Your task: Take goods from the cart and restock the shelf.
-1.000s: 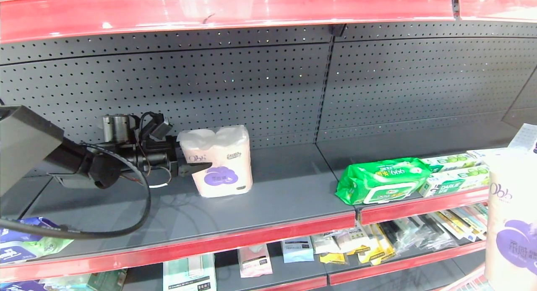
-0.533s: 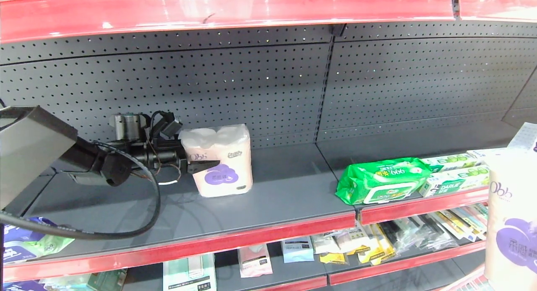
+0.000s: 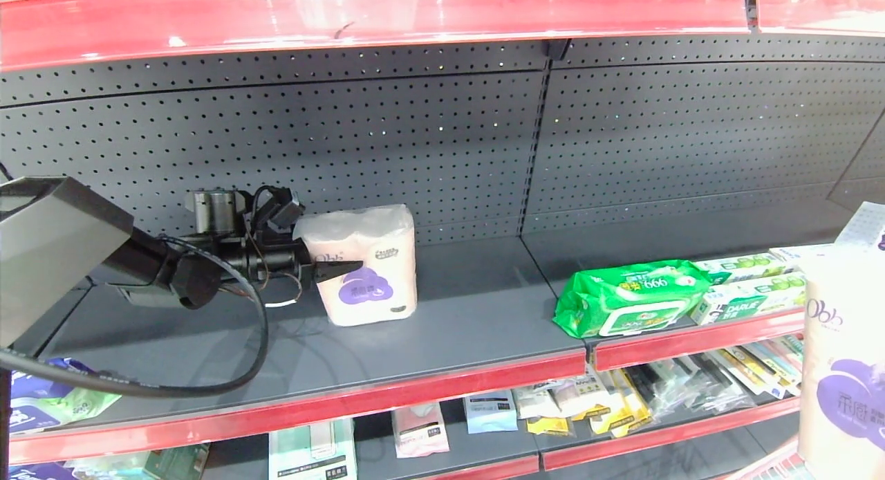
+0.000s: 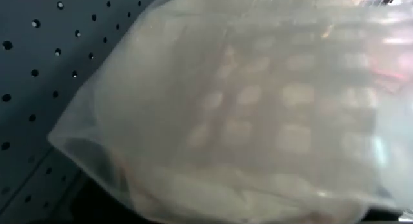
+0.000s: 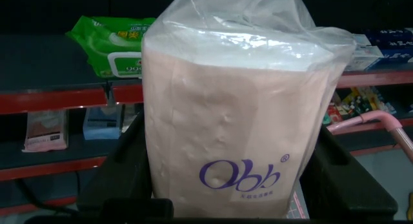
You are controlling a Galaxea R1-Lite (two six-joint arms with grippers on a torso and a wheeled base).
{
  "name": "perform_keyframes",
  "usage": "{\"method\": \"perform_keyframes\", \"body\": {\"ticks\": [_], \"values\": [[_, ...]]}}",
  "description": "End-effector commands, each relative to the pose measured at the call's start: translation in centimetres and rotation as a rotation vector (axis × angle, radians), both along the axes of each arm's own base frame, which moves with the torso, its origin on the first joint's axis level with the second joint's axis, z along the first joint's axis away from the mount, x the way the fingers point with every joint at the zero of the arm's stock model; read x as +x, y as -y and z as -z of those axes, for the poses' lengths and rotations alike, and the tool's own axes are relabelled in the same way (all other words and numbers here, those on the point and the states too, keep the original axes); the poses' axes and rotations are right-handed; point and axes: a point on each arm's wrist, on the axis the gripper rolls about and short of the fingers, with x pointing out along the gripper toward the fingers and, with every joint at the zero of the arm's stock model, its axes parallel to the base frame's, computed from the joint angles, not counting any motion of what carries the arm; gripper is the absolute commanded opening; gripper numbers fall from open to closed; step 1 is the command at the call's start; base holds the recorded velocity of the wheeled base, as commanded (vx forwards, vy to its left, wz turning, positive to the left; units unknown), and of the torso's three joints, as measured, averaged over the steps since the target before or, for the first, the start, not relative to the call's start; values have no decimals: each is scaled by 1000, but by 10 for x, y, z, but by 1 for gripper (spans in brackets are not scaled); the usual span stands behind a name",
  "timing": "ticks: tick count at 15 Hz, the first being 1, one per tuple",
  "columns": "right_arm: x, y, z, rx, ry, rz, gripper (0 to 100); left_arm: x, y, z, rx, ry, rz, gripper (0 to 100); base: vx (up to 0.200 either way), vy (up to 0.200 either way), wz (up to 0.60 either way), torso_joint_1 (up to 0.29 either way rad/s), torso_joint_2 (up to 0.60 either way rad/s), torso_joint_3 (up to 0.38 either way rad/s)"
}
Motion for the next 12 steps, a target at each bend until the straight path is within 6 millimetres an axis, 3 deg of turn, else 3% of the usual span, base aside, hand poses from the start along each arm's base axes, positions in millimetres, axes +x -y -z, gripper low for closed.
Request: {"method": "perform_keyframes", "body": {"ticks": [1, 8, 12], "values": [[2, 0, 0, 0, -7, -1, 0, -4, -1, -3, -2, 1, 5, 0, 0, 0, 0, 0, 0, 0], [5, 0, -2, 1, -12, -4, 0, -49, -13, -10, -21, -63, 24, 0, 0, 0, 0, 0, 0, 0], [8, 0, -7, 3, -5, -4, 0, -70, -22, 3, -1, -68, 40, 0, 0, 0, 0, 0, 0, 0]]}}
